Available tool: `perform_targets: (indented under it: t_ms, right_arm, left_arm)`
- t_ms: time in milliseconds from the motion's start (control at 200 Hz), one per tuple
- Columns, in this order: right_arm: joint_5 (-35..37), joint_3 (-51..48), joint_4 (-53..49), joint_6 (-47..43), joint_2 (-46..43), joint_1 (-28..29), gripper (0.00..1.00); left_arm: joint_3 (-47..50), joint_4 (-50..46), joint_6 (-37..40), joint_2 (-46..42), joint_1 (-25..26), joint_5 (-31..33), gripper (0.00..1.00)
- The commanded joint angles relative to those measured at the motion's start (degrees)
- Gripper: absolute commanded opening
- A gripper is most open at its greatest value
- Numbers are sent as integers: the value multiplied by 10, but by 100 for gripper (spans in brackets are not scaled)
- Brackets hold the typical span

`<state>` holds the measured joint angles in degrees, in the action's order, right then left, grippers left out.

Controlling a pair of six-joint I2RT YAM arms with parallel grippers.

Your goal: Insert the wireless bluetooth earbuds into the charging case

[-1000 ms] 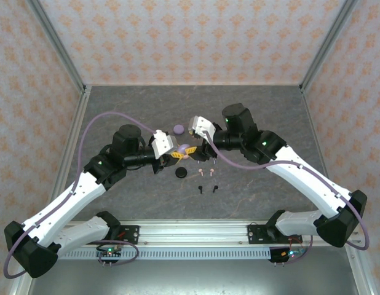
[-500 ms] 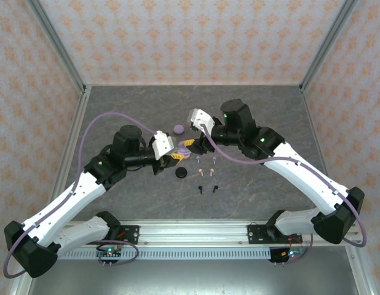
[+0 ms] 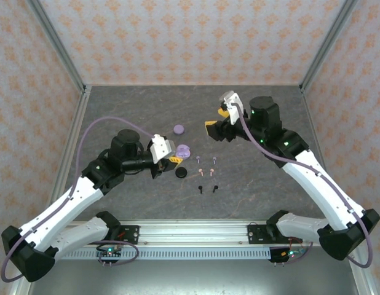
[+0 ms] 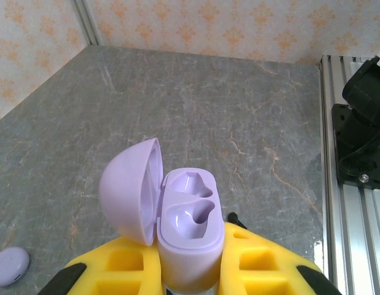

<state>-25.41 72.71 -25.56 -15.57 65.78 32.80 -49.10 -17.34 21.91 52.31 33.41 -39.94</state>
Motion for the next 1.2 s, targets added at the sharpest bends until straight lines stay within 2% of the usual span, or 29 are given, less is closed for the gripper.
perform_targets:
  t_ms: [0, 180, 270, 340, 420, 555, 671, 766, 966, 1196]
  right_arm:
    - [50, -30, -53, 100, 40, -3, 65]
    - [22, -62, -44, 210, 115, -3, 57]
    - [-12, -83, -5, 265, 149, -1, 53]
    - [-9, -104, 31, 293, 170, 8, 52]
    - [23, -107, 35, 302, 198, 23, 52]
    - [93, -72, -15, 304, 263, 44, 52]
    - [116, -24, -53, 315, 326, 57, 52]
    - [139, 13, -77, 308, 375, 66, 49]
    - [152, 56, -95, 316, 440, 69, 44]
    - [154, 83, -105, 314, 477, 73, 42]
  left_arm:
    - [6, 3, -20, -26, 4, 10, 5]
    - [17, 1, -30, -48, 4, 16, 4]
    - [19, 0, -33, -54, 4, 20, 4]
    - [21, 1, -35, -56, 4, 23, 4]
    - [24, 3, -34, -59, 4, 26, 4]
    - [27, 5, -31, -59, 4, 30, 4]
    - [27, 2, -30, -60, 3, 35, 3]
    - [28, 1, -29, -63, 3, 37, 3]
    - [29, 0, -28, -70, 4, 41, 3]
    - [31, 2, -28, -71, 4, 43, 3]
